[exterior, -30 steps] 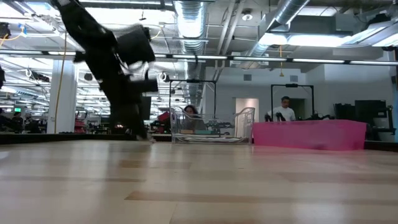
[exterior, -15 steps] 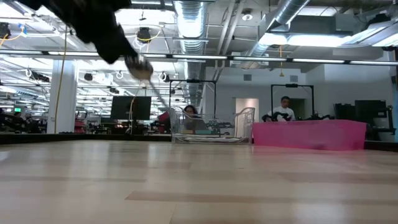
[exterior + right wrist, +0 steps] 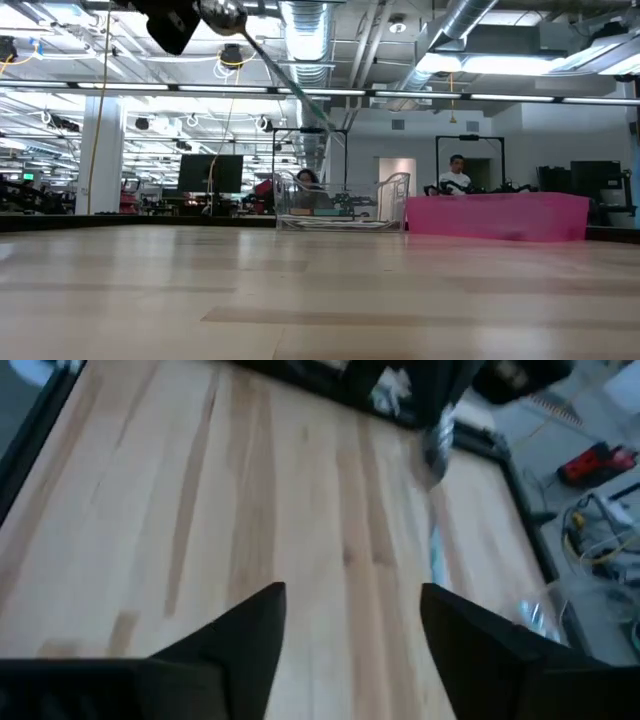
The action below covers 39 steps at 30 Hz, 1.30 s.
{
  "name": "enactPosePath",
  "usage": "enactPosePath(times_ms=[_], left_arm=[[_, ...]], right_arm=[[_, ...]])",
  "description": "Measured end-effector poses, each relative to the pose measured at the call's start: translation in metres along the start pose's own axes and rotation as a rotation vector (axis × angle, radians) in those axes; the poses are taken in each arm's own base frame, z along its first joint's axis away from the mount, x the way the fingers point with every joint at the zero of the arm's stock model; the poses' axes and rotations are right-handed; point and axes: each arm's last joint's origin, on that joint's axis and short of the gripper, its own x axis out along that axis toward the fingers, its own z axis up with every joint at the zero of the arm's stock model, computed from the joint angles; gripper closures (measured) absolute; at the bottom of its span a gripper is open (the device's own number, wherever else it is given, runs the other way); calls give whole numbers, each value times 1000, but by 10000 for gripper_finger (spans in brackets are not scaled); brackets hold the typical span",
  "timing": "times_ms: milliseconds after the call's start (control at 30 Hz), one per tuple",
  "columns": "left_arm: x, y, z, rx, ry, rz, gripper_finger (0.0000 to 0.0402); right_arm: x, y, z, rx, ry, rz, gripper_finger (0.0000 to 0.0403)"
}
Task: Sort silverware by color (type)
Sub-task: Put the white-blue spoon into the transparent bin
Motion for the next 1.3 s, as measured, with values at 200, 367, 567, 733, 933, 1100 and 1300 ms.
enactPosePath(times_ms=[200, 367, 567, 733, 933, 1100, 1300], left_arm=[[-2, -10, 4, 38, -51, -51, 401], [-4, -16, 4, 70, -66, -82, 401], [-5, -20, 5, 74, -81, -97, 401], [-5, -20, 6, 84, -103, -91, 401], [-5, -20, 7, 82, -108, -91, 401], [-5, -19, 5, 86, -89, -71, 401], [-5, -19, 4, 86, -77, -50, 401]], right_arm=[[24, -24, 15, -8, -67, 102, 127], [39, -41, 15, 5, -43, 137, 127], [46, -48, 18, -9, -70, 180, 127], [75, -35, 6, -60, -8, 184, 127], [95, -28, -1, -75, 22, 129, 128], [86, -22, 0, -93, 16, 189, 129], [50, -16, 13, -143, -58, 141, 129]])
